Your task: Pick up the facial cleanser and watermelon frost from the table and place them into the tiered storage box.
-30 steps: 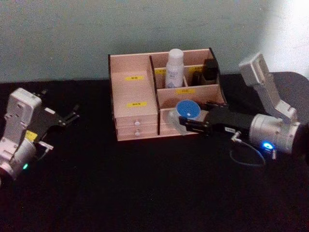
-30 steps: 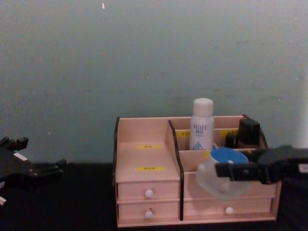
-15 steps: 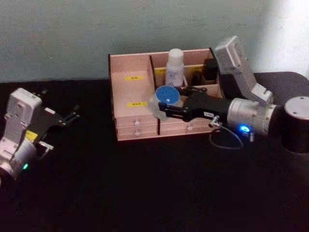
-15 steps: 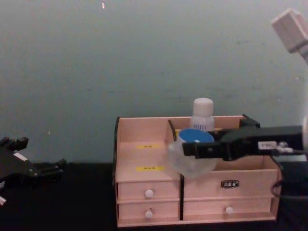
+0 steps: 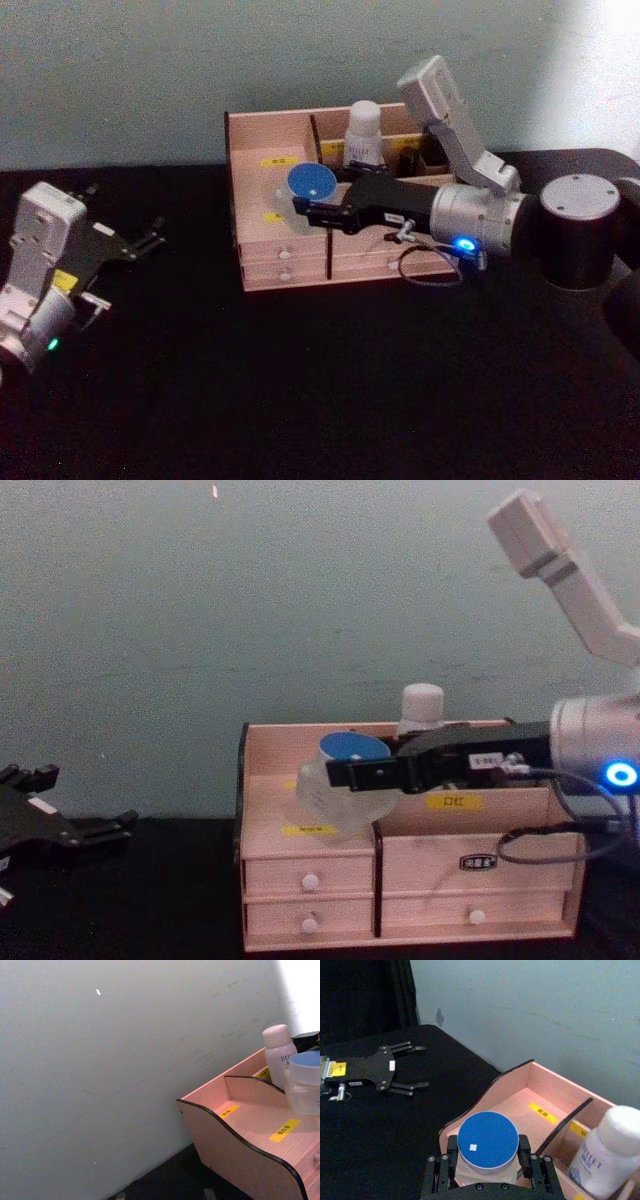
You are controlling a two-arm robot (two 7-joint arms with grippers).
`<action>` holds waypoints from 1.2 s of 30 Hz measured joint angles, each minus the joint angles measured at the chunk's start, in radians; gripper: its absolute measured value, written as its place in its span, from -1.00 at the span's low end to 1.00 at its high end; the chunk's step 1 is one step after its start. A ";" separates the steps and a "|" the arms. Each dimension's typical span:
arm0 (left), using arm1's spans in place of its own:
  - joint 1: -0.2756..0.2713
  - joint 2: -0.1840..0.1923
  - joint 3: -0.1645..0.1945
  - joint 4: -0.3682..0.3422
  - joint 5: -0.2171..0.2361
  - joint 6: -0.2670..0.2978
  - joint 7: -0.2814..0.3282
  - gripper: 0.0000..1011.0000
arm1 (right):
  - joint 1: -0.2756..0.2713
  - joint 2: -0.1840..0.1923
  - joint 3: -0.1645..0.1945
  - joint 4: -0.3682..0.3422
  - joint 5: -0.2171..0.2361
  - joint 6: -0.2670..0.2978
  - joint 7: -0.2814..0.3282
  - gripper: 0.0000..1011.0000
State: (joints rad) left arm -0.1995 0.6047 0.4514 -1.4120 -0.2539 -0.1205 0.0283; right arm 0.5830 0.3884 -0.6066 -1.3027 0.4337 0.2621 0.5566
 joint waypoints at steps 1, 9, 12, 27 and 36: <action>0.000 0.000 0.000 0.000 0.000 0.000 0.000 0.98 | 0.004 -0.004 -0.002 0.006 -0.002 -0.001 0.001 0.43; 0.000 0.000 0.000 0.000 0.000 0.000 0.000 0.98 | 0.052 -0.046 -0.022 0.084 -0.023 -0.020 0.016 0.43; 0.000 0.000 0.000 0.000 0.000 0.000 0.000 0.98 | 0.075 -0.069 -0.029 0.124 -0.032 -0.028 0.025 0.43; 0.000 0.000 0.000 0.000 0.000 0.000 0.000 0.98 | 0.129 -0.138 -0.035 0.243 -0.057 -0.054 0.033 0.42; 0.000 0.000 0.000 0.000 0.000 0.000 0.000 0.98 | 0.147 -0.170 -0.031 0.296 -0.069 -0.062 0.032 0.43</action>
State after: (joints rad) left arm -0.1995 0.6047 0.4514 -1.4120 -0.2539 -0.1205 0.0283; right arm 0.7298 0.2179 -0.6380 -1.0066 0.3650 0.2000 0.5886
